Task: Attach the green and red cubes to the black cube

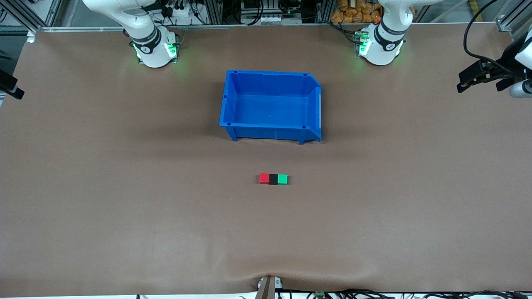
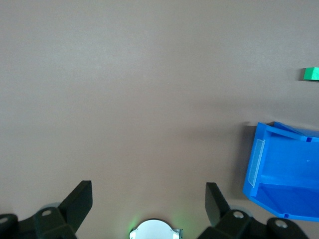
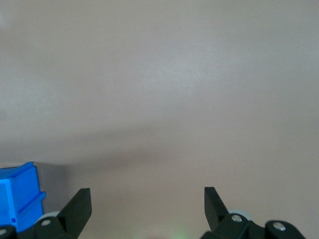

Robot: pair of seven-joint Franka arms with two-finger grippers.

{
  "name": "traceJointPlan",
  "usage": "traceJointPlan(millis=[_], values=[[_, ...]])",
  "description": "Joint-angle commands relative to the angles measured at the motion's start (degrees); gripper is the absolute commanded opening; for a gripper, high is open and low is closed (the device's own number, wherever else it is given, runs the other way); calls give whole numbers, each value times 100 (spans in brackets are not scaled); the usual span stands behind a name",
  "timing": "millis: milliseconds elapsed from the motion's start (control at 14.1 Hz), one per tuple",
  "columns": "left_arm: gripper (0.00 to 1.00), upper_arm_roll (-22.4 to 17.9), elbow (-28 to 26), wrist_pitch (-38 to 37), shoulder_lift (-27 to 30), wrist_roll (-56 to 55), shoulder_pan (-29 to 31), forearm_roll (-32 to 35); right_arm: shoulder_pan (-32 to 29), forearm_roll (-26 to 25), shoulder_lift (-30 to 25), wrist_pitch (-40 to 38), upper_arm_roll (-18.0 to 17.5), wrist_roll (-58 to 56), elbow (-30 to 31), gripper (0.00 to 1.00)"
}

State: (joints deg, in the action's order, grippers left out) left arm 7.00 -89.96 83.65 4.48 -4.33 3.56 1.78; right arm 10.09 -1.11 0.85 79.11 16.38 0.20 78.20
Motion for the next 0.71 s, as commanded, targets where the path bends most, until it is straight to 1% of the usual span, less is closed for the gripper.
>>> traceJointPlan(millis=[0,640], values=[[100,3,84,-85,18,-6,-22,-20,-507,23,64,-106,-442,-73,-156,100],[100,-6,93,-156,0,-15,-13,-108,-517,15,55,-106,-443,-73,-138,100]])
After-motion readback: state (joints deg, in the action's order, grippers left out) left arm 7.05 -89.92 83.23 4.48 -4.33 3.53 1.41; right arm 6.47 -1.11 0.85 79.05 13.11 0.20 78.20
